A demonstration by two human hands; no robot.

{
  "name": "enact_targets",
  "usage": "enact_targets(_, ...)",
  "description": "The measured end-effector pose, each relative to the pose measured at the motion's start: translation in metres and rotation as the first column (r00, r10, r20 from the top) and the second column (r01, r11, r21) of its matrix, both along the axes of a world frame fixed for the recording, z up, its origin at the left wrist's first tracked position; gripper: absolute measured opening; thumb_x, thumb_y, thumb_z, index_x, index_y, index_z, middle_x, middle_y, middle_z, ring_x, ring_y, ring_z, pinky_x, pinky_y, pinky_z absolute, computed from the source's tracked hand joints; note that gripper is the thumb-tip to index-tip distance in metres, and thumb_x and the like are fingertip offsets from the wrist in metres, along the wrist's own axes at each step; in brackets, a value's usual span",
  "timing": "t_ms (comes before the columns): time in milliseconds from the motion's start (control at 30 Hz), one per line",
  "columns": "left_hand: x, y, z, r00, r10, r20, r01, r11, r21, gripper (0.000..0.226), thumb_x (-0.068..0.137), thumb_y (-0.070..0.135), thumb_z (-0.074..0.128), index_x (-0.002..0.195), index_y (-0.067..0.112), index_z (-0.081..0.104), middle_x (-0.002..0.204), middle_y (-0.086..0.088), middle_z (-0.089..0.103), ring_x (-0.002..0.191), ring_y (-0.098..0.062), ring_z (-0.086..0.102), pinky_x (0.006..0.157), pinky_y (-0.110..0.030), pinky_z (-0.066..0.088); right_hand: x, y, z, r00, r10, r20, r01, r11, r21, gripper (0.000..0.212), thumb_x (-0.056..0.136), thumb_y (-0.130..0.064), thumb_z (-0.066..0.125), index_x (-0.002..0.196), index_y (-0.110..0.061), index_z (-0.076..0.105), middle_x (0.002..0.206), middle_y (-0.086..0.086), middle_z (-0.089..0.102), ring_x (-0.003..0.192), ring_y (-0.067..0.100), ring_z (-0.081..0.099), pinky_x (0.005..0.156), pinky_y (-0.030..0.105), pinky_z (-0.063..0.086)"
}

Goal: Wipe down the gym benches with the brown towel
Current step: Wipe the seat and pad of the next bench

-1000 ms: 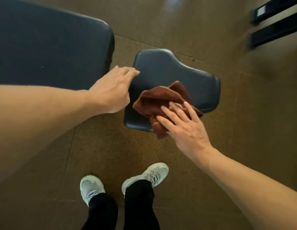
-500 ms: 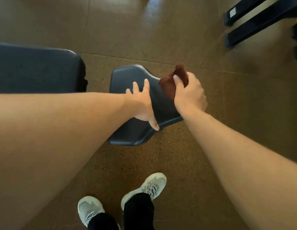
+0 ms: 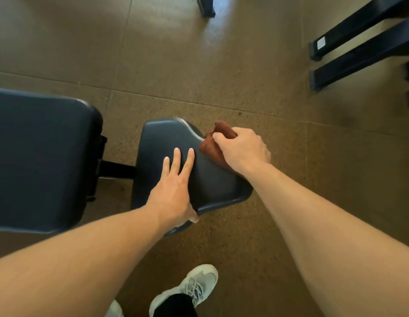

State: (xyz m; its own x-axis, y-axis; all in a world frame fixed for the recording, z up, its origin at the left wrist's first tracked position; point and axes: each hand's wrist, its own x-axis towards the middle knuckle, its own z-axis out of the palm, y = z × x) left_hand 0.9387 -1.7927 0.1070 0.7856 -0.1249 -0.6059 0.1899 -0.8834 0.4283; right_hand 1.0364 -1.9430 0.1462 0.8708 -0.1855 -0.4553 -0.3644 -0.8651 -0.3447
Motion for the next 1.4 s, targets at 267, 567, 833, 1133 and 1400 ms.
enact_targets(267, -0.003, 0.003, 0.005, 1.000, 0.008, -0.004, -0.008, 1.000, -0.007, 0.155, 0.062, 0.041, 0.096, 0.154, 0.038, -0.029, 0.164, 0.006, -0.034, 0.154, -0.027, -0.023, 0.112, -0.056, 0.039, -0.107, -0.012, -0.011, 0.890, 0.093, 0.447, -0.148, 0.985, 0.088, 0.038, 0.103, -0.039, 0.061, 0.140, -0.031, 0.060, 0.159, -0.008, 0.046, 0.156, 0.021, 0.026, 0.123, 0.044, 0.021)
enact_targets(567, -0.099, 0.069, -0.016, 0.986, 0.143, -0.086, -0.152, 0.982, -0.109, 0.125, 0.082, 0.017, 0.083, 0.160, 0.033, -0.014, 0.169, 0.007, -0.017, 0.157, -0.025, 0.009, 0.121, -0.045, 0.033, -0.185, 0.024, -0.055, 0.560, 0.755, 0.341, -0.737, 0.642, -0.212, 0.048, 0.095, -0.022, 0.068, 0.142, -0.026, 0.061, 0.154, 0.000, 0.053, 0.152, 0.025, 0.035, 0.129, 0.051, 0.012)
enact_targets(833, -0.253, 0.142, -0.040, 0.795, 0.276, -0.541, -0.303, 0.952, 0.041, 0.099, 0.094, 0.035, 0.071, 0.162, 0.033, -0.001, 0.169, 0.002, 0.017, 0.140, -0.016, 0.046, 0.106, -0.029, 0.047, -0.186, 0.111, -0.084, 0.279, 0.960, 0.004, -0.901, 0.263, -0.346, 0.060, 0.098, -0.031, 0.067, 0.154, -0.028, 0.044, 0.164, 0.004, 0.039, 0.154, 0.032, 0.030, 0.126, 0.061, 0.015)
enact_targets(1133, -0.280, 0.200, -0.012, 0.758, 0.462, -0.461, -0.542, 0.839, -0.050, 0.067, 0.098, 0.036, 0.063, 0.157, 0.034, 0.030, 0.152, 0.009, 0.048, 0.136, -0.012, 0.050, 0.110, -0.033, 0.046, -0.174, 0.183, -0.025, 0.999, -0.023, -0.030, 0.031, 0.951, 0.309, 0.015, 0.103, -0.056, 0.052, 0.116, -0.050, 0.056, 0.109, -0.016, 0.064, 0.104, 0.016, 0.063, 0.104, 0.050, 0.051)
enact_targets(1400, -0.268, 0.274, 0.074, 0.788, 0.594, -0.162, -0.615, 0.773, -0.156, 0.056, 0.101, 0.032, 0.059, 0.150, 0.043, 0.035, 0.153, 0.017, 0.040, 0.138, -0.006, 0.044, 0.112, -0.031, 0.043, -0.219, 0.264, 0.095, 0.881, -0.121, 0.456, -0.143, 0.853, 0.502, 0.036, 0.105, -0.052, 0.047, 0.136, -0.037, 0.055, 0.118, -0.013, 0.066, 0.105, -0.015, 0.060, 0.088, 0.007, 0.046)
